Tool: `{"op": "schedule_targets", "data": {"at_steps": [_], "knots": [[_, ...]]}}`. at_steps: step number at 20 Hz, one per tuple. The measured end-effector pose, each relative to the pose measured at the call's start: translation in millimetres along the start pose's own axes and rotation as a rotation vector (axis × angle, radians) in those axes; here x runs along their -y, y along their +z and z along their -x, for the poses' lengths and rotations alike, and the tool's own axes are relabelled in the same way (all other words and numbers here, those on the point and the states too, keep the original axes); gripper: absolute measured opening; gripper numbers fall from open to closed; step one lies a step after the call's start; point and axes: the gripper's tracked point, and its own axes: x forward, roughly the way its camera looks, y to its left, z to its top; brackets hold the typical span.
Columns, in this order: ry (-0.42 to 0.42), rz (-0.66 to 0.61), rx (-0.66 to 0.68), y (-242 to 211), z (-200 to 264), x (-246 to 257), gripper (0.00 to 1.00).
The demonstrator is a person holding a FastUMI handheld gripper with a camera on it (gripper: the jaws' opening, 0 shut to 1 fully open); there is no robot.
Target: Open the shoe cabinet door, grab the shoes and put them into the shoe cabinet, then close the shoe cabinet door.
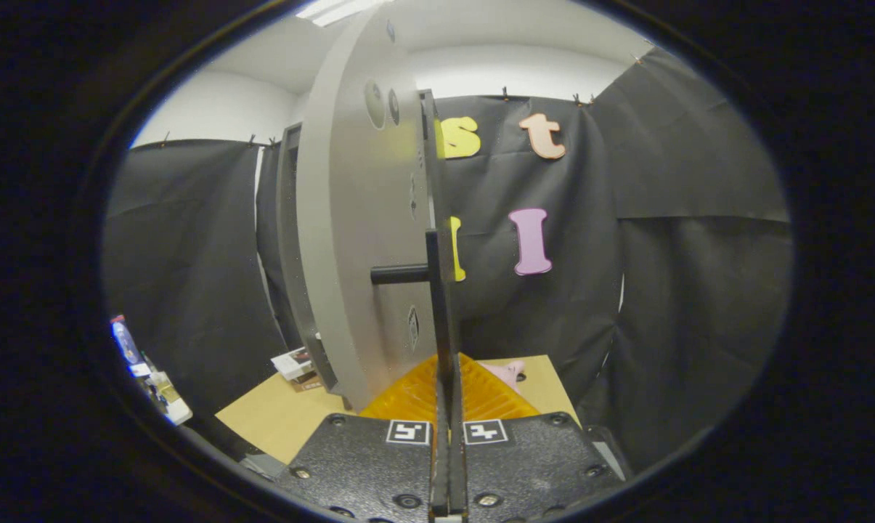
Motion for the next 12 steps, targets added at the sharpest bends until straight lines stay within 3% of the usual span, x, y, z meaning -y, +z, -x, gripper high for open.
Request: {"op": "schedule_targets", "data": {"at_steps": [4,9,11,12], "knots": [[-0.031,0.018,0.001,-4,8,6,0.08],[-0.138,0.051,0.009,-18,38,27,0.72],[-0.166,0.060,0.001,-29,55,26,0.82],[-0.186,0.078,-0.002,-33,63,26,0.82]]}}
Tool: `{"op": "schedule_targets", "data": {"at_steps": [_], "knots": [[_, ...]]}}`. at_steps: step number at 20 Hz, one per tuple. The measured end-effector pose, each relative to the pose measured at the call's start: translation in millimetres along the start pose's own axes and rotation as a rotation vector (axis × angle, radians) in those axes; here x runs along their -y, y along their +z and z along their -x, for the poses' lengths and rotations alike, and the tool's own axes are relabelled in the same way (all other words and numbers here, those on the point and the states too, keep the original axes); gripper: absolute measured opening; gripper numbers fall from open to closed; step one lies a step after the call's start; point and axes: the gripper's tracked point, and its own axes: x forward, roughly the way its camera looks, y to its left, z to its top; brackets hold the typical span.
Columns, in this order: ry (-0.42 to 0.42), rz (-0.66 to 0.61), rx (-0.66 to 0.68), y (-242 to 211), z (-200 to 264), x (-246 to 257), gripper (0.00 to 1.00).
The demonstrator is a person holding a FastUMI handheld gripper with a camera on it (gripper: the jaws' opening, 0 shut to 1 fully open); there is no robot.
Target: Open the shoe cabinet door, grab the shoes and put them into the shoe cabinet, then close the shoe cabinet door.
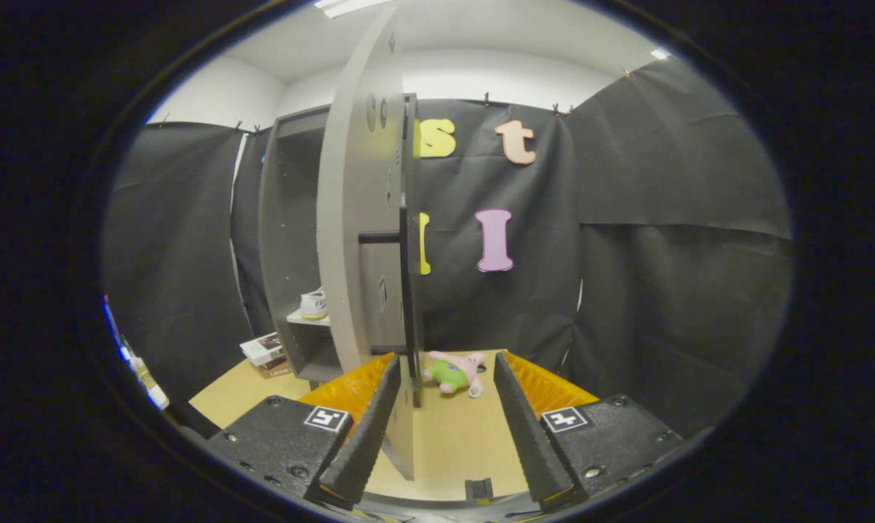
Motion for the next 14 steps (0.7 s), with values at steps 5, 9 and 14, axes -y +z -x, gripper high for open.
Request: {"op": "schedule_targets", "data": {"at_steps": [5,9,14], "knots": [[-0.016,0.027,-0.029,-42,32,-38,0.96],[0.047,0.052,-0.161,-127,14,-111,0.96],[0.125,0.046,-0.332,-234,-36,-193,0.97]]}}
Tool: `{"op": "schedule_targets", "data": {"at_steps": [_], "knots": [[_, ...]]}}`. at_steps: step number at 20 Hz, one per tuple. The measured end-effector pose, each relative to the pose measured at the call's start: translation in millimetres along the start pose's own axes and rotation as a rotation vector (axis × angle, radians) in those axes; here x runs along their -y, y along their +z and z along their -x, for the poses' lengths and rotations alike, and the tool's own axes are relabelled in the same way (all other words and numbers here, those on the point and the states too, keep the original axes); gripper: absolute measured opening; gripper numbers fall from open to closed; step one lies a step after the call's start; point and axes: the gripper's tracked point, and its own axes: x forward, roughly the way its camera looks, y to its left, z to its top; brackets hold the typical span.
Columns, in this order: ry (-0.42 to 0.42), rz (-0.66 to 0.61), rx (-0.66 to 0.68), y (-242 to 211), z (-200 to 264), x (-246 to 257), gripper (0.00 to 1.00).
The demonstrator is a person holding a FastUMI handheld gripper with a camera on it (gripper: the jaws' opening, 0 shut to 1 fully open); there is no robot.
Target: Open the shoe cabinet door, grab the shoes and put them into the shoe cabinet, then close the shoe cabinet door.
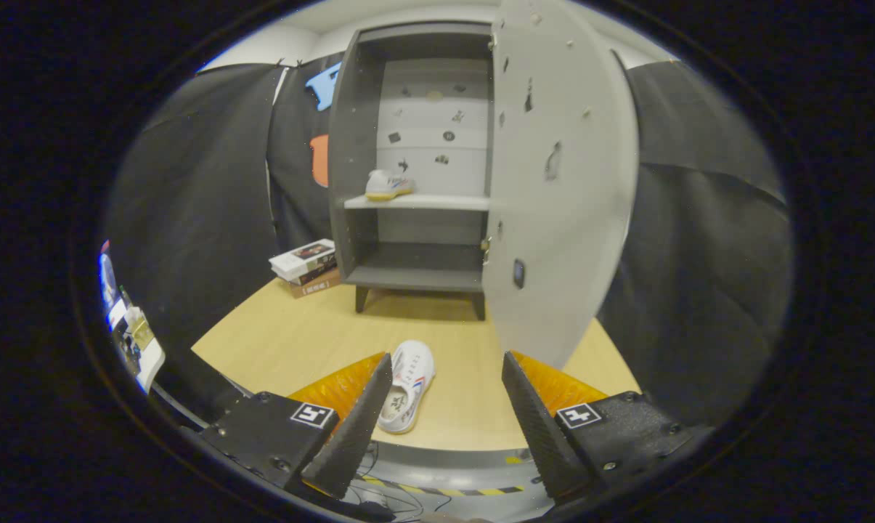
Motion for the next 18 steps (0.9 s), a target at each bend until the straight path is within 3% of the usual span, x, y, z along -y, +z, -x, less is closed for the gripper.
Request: {"op": "schedule_targets", "data": {"at_steps": [7,9,13,18], "knots": [[0.085,-0.007,-0.199,-86,-113,-77,0.96],[0.099,-0.072,-0.249,-100,-134,-93,0.97],[0.081,-0.122,-0.352,-124,-165,-102,0.97],[0.013,-0.154,-0.345,-120,-202,-97,0.96]]}}
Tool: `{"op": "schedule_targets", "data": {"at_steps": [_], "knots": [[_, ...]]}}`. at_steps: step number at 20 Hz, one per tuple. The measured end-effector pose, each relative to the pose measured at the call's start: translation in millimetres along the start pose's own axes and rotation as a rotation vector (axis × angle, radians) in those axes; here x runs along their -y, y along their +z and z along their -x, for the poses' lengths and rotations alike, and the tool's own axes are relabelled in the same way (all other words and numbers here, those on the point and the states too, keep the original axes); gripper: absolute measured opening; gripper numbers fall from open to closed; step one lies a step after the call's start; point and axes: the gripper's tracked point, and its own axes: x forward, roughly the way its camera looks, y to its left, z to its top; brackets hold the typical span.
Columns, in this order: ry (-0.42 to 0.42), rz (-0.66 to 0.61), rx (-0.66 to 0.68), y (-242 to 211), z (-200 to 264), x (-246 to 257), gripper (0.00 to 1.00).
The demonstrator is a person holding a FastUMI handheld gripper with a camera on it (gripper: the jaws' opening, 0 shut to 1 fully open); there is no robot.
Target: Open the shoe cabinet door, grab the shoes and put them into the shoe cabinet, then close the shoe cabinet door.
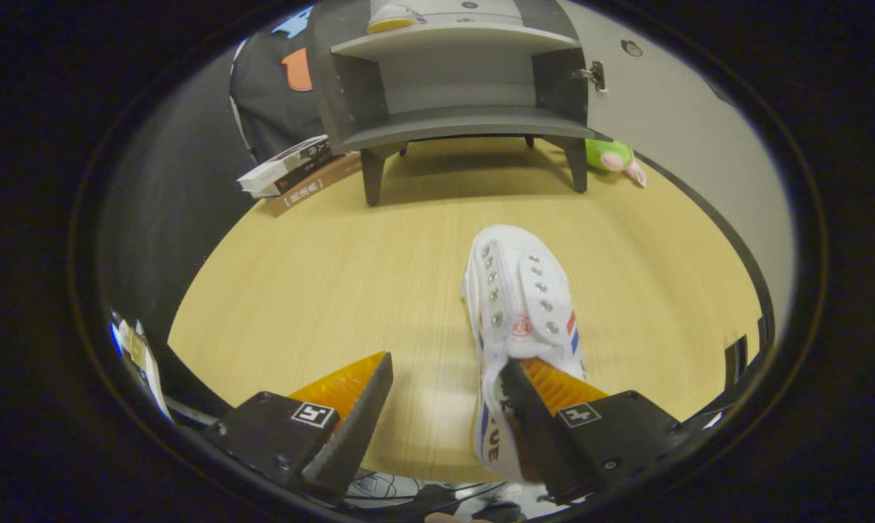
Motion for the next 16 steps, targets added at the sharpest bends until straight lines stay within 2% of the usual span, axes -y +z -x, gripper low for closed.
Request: {"op": "schedule_targets", "data": {"at_steps": [6,8,11,13,16], "knots": [[-0.033,-0.025,0.013,16,-20,3,0.96],[-0.047,-0.046,0.014,18,-20,9,0.87],[-0.077,-0.067,0.027,19,-20,25,0.54],[-0.061,-0.063,0.043,21,-17,24,0.25],[-0.089,-0.012,0.073,24,-17,23,0.15]]}}
